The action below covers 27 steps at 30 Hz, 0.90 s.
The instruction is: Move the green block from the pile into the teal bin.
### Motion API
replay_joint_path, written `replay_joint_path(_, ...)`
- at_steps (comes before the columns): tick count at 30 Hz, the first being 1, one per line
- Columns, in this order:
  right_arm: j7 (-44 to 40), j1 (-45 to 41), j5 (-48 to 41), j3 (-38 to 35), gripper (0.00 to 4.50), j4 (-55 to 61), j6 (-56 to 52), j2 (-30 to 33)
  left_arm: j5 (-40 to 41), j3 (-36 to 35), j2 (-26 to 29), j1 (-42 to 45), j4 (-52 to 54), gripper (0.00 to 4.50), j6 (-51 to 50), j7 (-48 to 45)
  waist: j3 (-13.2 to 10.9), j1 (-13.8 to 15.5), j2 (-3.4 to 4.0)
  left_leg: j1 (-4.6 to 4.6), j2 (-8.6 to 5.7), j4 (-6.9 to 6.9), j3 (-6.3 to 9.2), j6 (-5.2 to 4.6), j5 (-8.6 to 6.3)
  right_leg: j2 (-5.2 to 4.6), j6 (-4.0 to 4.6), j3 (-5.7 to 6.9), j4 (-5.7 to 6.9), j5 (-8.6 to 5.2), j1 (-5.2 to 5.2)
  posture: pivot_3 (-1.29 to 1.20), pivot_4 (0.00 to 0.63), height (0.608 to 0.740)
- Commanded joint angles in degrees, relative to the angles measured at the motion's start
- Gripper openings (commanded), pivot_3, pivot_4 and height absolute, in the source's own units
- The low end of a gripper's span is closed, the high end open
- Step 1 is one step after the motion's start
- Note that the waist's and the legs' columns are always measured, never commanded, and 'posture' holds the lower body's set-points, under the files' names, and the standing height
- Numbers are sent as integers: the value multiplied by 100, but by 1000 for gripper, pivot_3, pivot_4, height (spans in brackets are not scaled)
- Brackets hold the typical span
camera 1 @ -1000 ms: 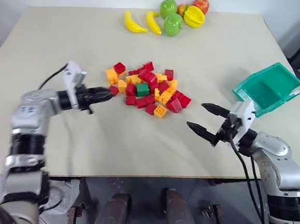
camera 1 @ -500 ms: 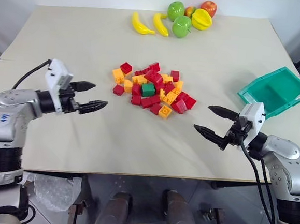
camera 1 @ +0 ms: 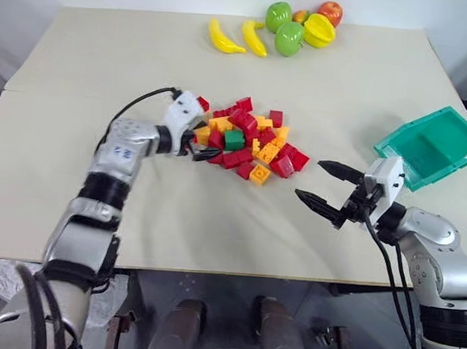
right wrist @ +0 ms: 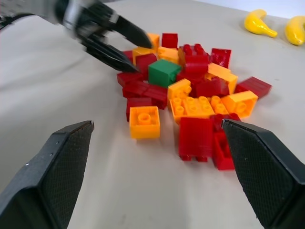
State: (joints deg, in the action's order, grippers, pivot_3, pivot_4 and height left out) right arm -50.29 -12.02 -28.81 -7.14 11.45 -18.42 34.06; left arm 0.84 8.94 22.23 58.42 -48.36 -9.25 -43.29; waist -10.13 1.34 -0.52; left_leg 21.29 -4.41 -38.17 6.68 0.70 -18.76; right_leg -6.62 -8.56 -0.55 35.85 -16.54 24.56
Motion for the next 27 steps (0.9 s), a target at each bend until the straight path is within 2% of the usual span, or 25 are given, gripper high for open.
replay_joint_path(1, 93, 94, 2, -99, 4500, 243, 132, -36, -116, -104, -238, 356, -870, 4473, 386, 174, 0, -6, 0, 0, 1, 1, -2, 0, 0, 1, 0, -1, 0, 0, 1, 0, 150, 740)
replay_joint_path(6, 173, 192, -26, -156, 4500, 334, 136, -55, -304, -143, -514, 662, -1719, 4473, 649, 393, 0, 0, -1, -2, -1, -6, -2, 0, 0, -1, -1, -1, 4, 0, -1, 0, 150, 740)
replay_joint_path(12, 238, 241, -25, -166, 4500, 398, 131, -46, -546, -29, -732, 822, -2123, 4473, 760, 292, 3, 35, -3, -7, -7, -27, -2, -1, 2, -2, -2, 1, 4, 1, -13, 0, 150, 740)
replay_joint_path(15, 240, 222, -27, -155, 4500, 382, 139, -43, -643, -19, -791, 874, -2217, 3901, 673, 274, 3, 34, -2, -8, -8, -40, -1, -2, 2, -2, -3, 0, 10, 2, -17, 0, 150, 740)
replay_joint_path(21, 199, 193, -23, -180, 4500, 322, 167, -5, -659, -140, -796, 925, -2245, 2173, 570, 199, 3, 4, -3, -7, -8, -42, 1, -7, -1, -2, -5, -2, 11, 3, -16, 0, 150, 740)
replay_joint_path(24, 199, 156, -11, -181, 4500, 287, 171, 1, -488, -350, -723, 948, -2173, 1491, 748, 136, 3, -47, -2, -8, -4, -36, -7, -7, -1, 1, -5, -8, 12, 3, -8, 0, 150, 740)
replay_joint_path(27, 212, 112, 9, -167, 4500, 264, 173, -3, -300, -576, -623, 994, -2014, 1486, 1001, -170, 3, -69, -3, -6, -1, -36, -9, -3, 1, 4, -2, -9, 14, 4, -2, 0, 150, 740)
